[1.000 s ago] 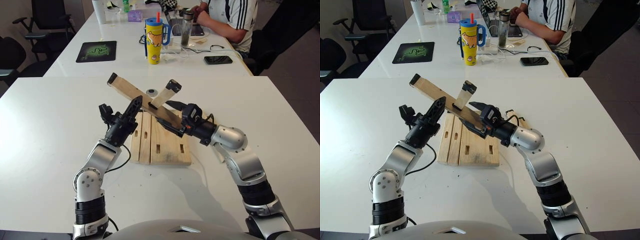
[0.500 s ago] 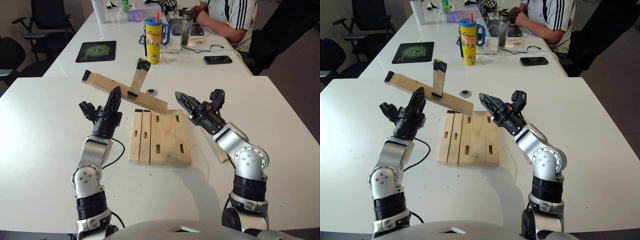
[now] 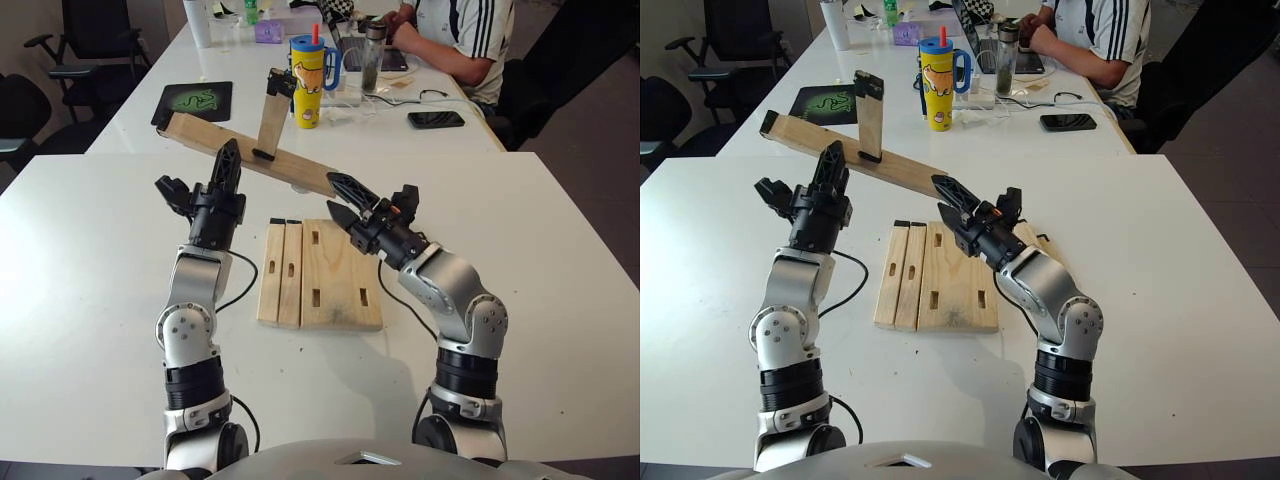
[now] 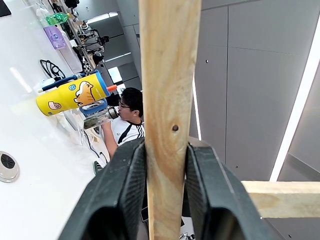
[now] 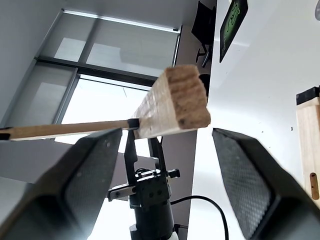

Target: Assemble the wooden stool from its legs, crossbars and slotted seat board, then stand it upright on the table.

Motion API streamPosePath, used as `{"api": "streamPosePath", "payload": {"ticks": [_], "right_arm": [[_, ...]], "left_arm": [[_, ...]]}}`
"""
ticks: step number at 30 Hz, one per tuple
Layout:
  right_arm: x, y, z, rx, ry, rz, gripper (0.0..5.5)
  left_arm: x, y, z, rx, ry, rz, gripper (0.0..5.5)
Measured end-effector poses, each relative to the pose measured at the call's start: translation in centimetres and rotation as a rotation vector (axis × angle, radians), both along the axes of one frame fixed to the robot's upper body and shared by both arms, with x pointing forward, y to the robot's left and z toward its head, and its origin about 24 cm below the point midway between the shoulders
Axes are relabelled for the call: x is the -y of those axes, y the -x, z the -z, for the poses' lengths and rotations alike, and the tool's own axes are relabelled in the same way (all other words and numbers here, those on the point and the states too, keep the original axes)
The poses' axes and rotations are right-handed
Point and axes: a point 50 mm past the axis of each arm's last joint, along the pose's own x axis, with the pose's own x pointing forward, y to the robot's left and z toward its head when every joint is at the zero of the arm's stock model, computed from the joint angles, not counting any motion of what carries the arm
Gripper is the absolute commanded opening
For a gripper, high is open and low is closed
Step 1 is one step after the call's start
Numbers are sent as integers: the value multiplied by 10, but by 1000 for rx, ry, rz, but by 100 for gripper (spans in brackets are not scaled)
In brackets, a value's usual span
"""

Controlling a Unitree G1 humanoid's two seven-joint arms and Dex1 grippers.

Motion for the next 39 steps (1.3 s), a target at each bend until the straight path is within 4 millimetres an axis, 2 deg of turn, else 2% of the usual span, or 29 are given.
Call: {"api": "streamPosePath", "payload": {"ticks": [5,17,21,28,39], "right_arm": [[-5,-12,-11,21,-25,31,331],[-10,-25,-14,50,-17,103,163],[-10,-31,-21,99,-20,132,130],[-12,-39,-23,138,-19,174,117],[-18,-44,-22,289,129,254,115]], "left_arm": [[6,-2,-1,1,0,20,106],[13,-3,-1,3,-3,53,106],[15,-3,0,-1,-9,63,106],[17,-4,3,-18,17,83,106],[17,-5,7,-46,74,109,106]]}}
